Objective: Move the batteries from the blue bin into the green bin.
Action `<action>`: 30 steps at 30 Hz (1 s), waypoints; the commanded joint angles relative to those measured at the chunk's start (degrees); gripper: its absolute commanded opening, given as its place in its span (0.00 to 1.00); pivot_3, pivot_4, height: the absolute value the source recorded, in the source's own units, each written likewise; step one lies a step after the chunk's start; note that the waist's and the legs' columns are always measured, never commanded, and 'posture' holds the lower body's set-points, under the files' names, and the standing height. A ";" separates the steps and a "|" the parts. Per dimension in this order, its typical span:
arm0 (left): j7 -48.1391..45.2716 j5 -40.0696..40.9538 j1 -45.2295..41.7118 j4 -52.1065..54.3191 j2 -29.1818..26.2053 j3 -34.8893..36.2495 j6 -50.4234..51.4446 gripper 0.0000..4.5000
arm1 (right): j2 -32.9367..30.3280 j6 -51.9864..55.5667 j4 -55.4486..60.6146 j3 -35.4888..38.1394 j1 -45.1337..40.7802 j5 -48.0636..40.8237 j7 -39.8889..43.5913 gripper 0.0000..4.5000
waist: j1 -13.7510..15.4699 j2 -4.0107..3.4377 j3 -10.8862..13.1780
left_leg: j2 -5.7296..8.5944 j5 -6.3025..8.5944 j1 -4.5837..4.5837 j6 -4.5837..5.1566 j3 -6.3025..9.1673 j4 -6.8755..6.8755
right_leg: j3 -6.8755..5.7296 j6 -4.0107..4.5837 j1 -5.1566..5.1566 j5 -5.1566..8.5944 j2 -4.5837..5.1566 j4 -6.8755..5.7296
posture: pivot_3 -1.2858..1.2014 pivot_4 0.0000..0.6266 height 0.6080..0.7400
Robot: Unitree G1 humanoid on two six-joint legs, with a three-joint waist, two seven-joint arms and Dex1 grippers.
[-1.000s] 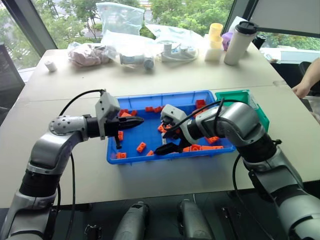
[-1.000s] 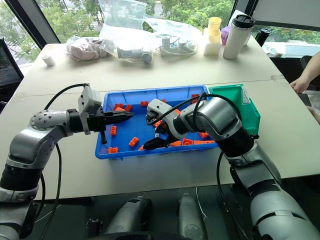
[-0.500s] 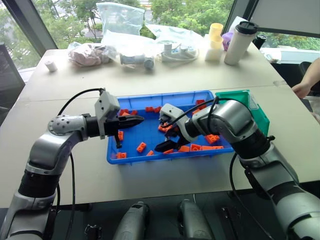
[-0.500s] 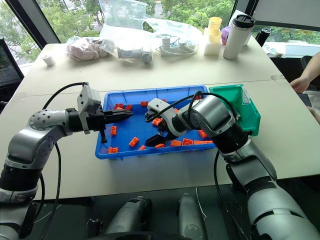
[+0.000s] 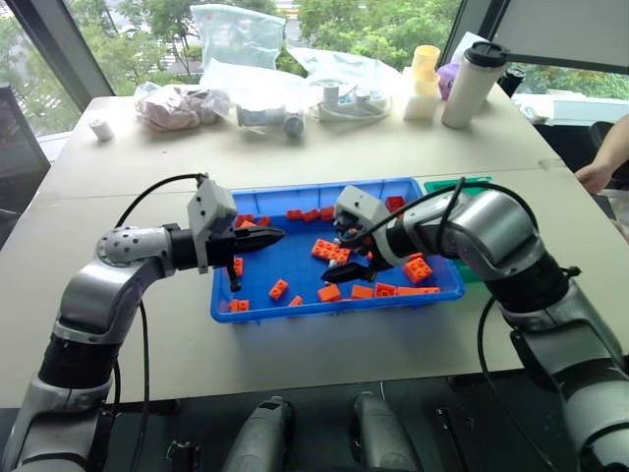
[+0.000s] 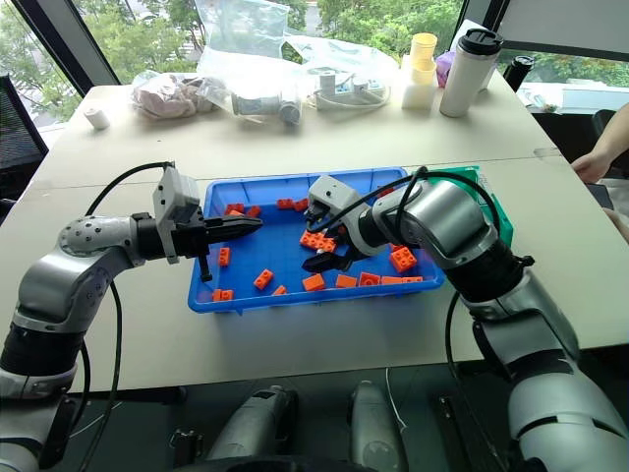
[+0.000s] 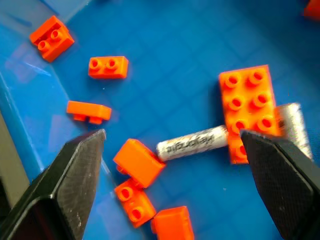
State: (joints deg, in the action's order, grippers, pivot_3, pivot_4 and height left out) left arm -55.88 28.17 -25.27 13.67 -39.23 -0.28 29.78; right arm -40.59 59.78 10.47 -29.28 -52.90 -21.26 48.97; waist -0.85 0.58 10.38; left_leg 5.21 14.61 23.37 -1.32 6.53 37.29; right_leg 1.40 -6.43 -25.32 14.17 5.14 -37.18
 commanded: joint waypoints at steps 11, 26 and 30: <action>-0.87 0.32 -1.54 0.65 0.08 0.75 -0.57 0.00 | 4.04 -57.87 -19.90 -7.47 -3.96 22.20 21.63 0.98 | -0.22 0.01 0.00 | -0.05 -0.06 -0.02 -0.10 0.00 -0.02 | 0.02 0.00 -0.01 0.00 -0.07 -0.01 | 0.52 0.24 1.00; 2.78 1.34 3.25 5.96 -0.10 3.30 1.03 0.00 | 14.13 -100.13 -54.08 -15.23 -19.97 42.43 28.58 0.98 | -0.67 0.00 0.01 | -0.06 -0.12 -0.05 -0.22 0.05 -0.09 | 0.03 0.01 -0.04 0.00 -0.11 -0.03 | 0.52 0.24 1.00; 3.96 1.73 4.36 7.09 -0.05 3.74 1.26 0.00 | 16.69 -104.31 -58.49 -15.16 -21.67 43.89 29.28 0.98 | -0.48 0.00 0.01 | -0.06 -0.13 -0.05 -0.23 0.08 -0.10 | 0.03 0.01 -0.04 0.00 -0.11 -0.02 | 0.52 0.24 1.00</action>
State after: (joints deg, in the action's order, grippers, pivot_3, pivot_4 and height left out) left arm -52.43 28.94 -20.71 18.49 -39.08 1.52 31.07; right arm -24.76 -42.56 -47.08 -44.51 -72.88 21.93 78.06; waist -1.33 0.58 10.39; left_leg 5.15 14.48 23.32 -1.55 6.61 37.20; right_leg 1.42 -6.42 -25.36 14.17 5.03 -37.21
